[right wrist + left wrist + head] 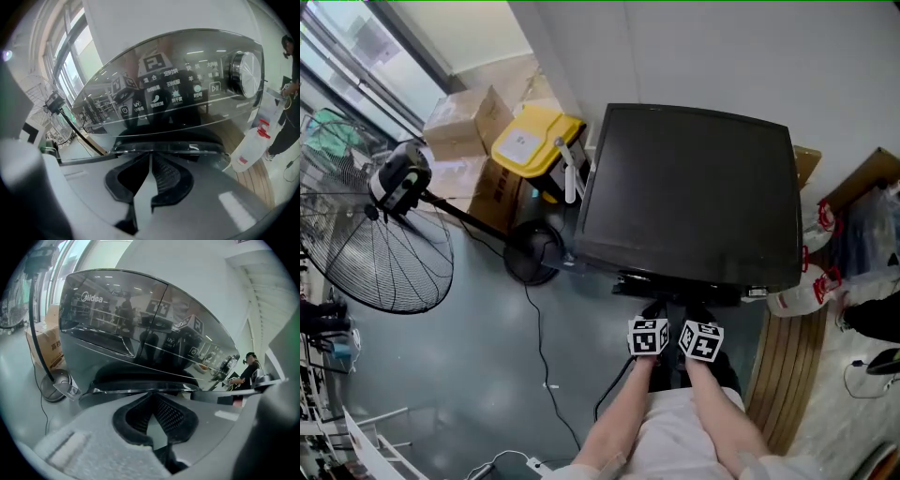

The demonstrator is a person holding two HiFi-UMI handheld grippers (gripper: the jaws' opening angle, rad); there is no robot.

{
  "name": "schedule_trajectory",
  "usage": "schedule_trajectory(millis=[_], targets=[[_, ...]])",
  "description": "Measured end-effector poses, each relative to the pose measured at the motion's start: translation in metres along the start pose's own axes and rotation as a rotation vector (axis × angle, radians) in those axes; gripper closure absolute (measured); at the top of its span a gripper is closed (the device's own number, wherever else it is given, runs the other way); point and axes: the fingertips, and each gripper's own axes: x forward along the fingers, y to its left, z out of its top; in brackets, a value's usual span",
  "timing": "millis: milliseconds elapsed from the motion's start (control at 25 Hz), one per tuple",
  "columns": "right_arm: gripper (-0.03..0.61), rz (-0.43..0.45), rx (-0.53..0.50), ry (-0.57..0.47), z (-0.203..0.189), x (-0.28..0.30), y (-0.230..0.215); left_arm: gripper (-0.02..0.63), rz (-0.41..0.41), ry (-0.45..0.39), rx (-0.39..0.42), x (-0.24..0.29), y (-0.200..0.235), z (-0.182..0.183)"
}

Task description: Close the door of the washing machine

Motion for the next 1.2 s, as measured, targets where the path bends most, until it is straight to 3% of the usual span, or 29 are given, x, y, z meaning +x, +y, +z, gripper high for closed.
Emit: schedule_trajectory(millis=[1200], targets=[[0.565,-0.071,-0.022,-0.104,0.008,0.006,-0.004,0.606,-0.031,-0.006,0.003,0.011,0.000,0.012]])
